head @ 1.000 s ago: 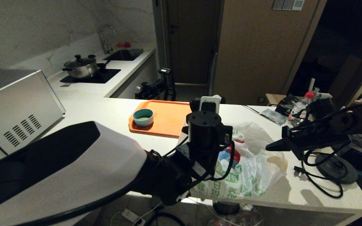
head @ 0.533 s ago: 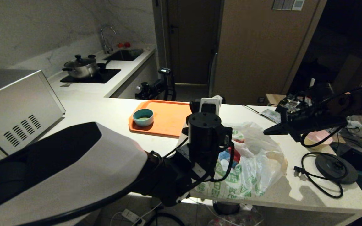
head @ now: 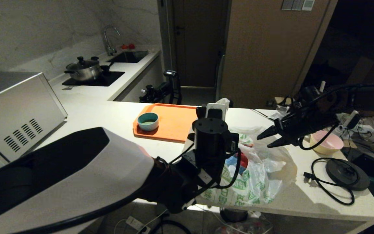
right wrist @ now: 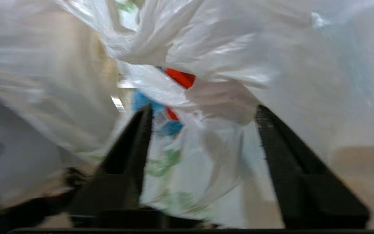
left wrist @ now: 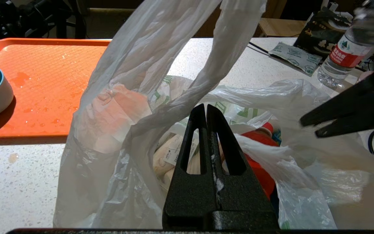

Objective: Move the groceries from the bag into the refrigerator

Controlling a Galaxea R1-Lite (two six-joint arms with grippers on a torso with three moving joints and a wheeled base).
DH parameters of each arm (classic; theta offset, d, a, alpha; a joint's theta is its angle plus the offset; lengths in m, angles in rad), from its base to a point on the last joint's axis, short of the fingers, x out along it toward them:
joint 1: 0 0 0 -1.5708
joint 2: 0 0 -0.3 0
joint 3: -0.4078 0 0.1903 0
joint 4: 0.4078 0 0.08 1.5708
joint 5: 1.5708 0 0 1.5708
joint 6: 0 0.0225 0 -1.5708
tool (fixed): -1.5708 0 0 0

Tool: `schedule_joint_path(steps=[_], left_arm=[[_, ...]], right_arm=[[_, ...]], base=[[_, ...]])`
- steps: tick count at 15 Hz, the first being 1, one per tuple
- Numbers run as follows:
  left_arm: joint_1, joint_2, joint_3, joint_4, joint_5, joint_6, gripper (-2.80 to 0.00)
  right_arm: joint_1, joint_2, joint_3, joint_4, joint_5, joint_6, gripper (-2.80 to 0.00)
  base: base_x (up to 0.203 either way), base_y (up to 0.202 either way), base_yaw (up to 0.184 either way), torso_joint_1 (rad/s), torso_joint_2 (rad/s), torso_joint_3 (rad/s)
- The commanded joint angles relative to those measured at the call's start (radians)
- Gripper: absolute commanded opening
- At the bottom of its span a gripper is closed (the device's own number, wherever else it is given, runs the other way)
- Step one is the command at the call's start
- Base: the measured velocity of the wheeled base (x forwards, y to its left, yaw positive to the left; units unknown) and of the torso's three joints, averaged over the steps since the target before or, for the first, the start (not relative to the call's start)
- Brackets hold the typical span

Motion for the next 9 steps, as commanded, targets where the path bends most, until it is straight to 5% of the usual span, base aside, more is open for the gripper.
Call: schedule_joint_path(steps=[1,4,9], left_arm=[[0.007,-0.002,0.004,-0.012,0.004,-0.001,-2.80],[0.009,-0.010,0.023,-0.020,0.006,-0.001,-2.80],[0.010,0.004,0.029,-0.043,0.003,0.002,-2.80]], right_arm=[[0.027,0.008,-0.004,-0.001,-0.014,-0.016,0.00],[0.031,0.005,-0.003,-0.102,-0.007,0.007,0.00],[0.040,-0.078,-0.004,-0.177,0.115,0.218,0.00]], base=[[0.000,0.000,0.000,0.000,0.00,0.000],[0.000,0.000,0.000,0.000,0.00,0.000],[0.000,0.000,0.000,0.000,0.00,0.000]])
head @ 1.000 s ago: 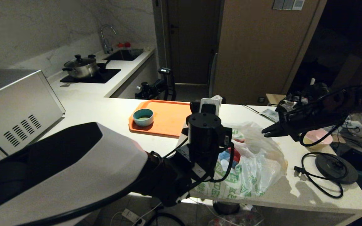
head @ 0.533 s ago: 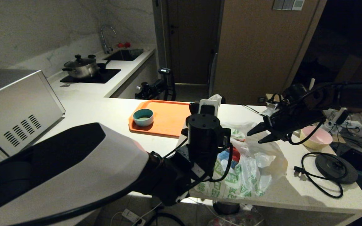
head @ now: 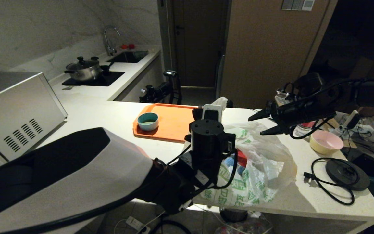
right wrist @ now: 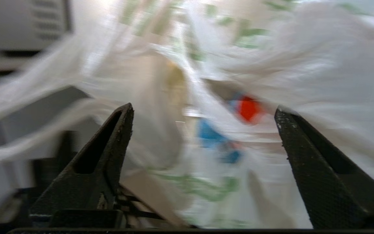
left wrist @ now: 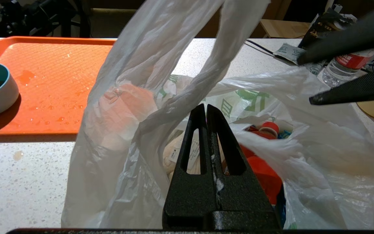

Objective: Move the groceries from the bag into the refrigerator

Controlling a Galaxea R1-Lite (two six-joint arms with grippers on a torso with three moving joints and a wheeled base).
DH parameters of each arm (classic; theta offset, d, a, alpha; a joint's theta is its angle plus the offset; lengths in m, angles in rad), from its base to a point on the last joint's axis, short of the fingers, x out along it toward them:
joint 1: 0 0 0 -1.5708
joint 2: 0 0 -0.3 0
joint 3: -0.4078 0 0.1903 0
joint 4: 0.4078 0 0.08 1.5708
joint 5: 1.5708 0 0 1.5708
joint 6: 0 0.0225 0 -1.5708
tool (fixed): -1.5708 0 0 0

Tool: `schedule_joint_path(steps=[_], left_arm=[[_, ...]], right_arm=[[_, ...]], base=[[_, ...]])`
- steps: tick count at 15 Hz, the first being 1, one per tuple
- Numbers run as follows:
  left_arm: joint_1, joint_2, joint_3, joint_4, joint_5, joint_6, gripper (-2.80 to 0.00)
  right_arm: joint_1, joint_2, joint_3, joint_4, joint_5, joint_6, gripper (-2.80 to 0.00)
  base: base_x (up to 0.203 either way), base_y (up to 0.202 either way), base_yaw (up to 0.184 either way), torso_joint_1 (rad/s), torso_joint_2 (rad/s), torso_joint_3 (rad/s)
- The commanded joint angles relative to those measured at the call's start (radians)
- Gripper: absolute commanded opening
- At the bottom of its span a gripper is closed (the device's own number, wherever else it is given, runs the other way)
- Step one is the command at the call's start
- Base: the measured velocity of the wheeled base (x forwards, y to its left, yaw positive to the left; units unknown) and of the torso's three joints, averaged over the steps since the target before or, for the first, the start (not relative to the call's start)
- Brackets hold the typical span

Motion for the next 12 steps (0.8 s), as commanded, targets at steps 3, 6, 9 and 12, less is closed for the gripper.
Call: schedule_joint_path(steps=[3,6,9,12], left_arm=[[0.000,0.005,-0.002,-0.006,0.003,-0.001,-2.80],[0.002,0.002,0.000,-0.008,0.003,-0.001,-2.80],[0.002,0.003,0.000,-0.009,0.004,-0.001,-2.80],[0.002,0.006,-0.001,-0.008,0.003,-0.001,-2.80]], right_arm=[[0.031,-0.029,0.001,-0.065,0.019,0.108,0.00],[0.030,0.003,0.014,-0.248,0.038,0.235,0.00],[0.012,0.041,0.043,-0.407,0.036,0.334,0.00],[0.015,0.055,0.036,-0.435,0.036,0.372,0.00]], base=[[0.000,0.000,0.000,0.000,0.00,0.000],[0.000,0.000,0.000,0.000,0.00,0.000],[0.000,0.000,0.000,0.000,0.00,0.000],[0.000,0.000,0.000,0.000,0.00,0.000]])
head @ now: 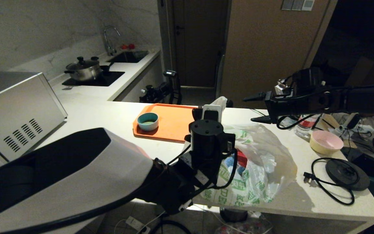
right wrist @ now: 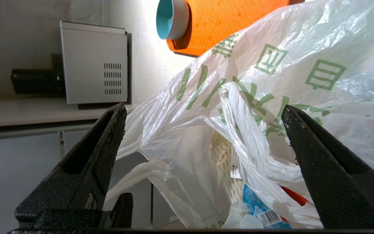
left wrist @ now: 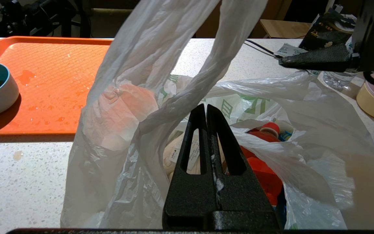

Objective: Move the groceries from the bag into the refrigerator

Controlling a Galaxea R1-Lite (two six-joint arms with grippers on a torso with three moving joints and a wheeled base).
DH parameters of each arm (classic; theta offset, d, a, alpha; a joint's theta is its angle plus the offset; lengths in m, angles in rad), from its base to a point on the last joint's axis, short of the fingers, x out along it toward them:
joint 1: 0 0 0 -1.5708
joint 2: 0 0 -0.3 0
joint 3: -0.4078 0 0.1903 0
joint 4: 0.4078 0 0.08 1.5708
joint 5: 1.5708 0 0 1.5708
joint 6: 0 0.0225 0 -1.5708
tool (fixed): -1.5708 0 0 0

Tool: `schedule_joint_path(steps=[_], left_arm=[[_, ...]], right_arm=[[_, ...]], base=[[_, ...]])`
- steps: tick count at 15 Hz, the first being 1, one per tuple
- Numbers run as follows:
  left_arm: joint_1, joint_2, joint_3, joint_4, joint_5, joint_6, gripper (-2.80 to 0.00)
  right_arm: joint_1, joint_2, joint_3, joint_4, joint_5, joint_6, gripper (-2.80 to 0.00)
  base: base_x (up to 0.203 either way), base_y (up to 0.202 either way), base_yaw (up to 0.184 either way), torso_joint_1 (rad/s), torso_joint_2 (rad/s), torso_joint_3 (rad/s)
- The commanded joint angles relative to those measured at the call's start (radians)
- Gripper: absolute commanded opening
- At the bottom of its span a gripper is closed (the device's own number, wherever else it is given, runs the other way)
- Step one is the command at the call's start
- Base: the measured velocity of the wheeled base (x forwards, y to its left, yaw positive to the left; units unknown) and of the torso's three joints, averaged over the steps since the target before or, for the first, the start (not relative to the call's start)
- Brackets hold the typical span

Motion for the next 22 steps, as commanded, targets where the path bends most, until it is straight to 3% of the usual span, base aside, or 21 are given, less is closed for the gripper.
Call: schedule_joint_path(steps=[1,8,12,19,22], left_arm=[[0.000,0.004,-0.001,-0.004,0.005,-0.001,-2.80],[0.000,0.002,0.002,-0.006,0.005,-0.002,-2.80],[0.000,0.004,0.000,-0.006,0.005,-0.002,-2.80],[0.000,0.004,-0.001,-0.006,0.005,-0.002,-2.80],[0.000,0.002,-0.001,-0.006,0.006,-0.002,-2.80]], right_arm=[[0.008,0.010,-0.006,0.000,0.005,0.005,0.00],[0.048,0.042,0.016,-0.003,0.010,-0.003,0.00],[0.051,0.041,0.021,-0.008,0.095,-0.005,0.00],[0.069,0.023,0.165,-0.005,0.080,-0.054,0.00],[0.061,-0.009,0.232,-0.009,0.022,-0.074,0.00]], base=[[0.000,0.000,0.000,0.000,0.00,0.000],[0.000,0.000,0.000,0.000,0.00,0.000],[0.000,0.000,0.000,0.000,0.00,0.000],[0.000,0.000,0.000,0.000,0.00,0.000],[0.000,0.000,0.000,0.000,0.00,0.000]])
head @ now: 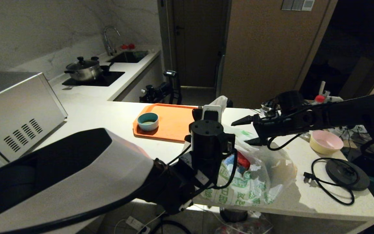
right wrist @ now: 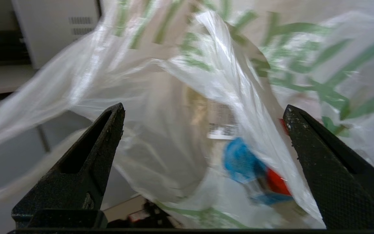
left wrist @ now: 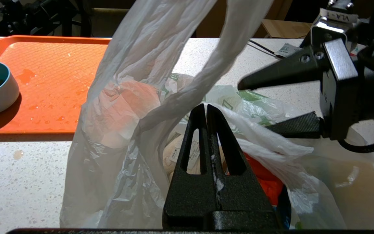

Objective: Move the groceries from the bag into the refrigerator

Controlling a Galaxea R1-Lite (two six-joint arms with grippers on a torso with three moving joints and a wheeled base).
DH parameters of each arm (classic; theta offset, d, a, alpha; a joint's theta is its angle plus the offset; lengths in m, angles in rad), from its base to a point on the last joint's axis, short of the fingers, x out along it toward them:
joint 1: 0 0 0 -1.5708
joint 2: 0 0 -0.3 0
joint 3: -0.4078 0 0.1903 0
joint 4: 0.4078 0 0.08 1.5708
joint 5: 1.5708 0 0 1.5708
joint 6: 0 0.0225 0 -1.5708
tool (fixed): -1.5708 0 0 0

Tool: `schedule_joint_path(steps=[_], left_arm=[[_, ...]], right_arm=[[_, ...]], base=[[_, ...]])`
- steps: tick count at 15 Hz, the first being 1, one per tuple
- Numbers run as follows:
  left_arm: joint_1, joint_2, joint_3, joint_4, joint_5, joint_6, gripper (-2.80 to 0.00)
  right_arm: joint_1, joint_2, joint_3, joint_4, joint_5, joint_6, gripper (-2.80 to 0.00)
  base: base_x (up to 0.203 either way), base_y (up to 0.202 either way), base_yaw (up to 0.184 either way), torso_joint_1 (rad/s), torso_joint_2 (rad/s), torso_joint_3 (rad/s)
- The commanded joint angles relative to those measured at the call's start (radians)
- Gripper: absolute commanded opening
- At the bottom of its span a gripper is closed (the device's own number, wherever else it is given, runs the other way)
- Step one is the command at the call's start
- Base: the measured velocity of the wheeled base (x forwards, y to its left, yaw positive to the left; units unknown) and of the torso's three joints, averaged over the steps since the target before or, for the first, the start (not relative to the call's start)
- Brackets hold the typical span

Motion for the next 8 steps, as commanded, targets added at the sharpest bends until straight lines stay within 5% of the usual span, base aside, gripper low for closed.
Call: schedule_joint_path(steps=[1,8], left_arm=[[-0.002,-0.001,0.000,-0.005,0.004,0.001,-2.80],[-0.009,-0.006,-0.003,-0.005,0.007,0.004,-2.80]], right_arm=[[-0.002,-0.020,0.031,0.002,-0.005,-0.023,0.00],[0.012,-0.028,0.048,0.056,-0.033,-0.091,0.00]], base=[[0.000,0.000,0.000,0.000,0.00,0.000],[0.000,0.000,0.000,0.000,0.00,0.000]])
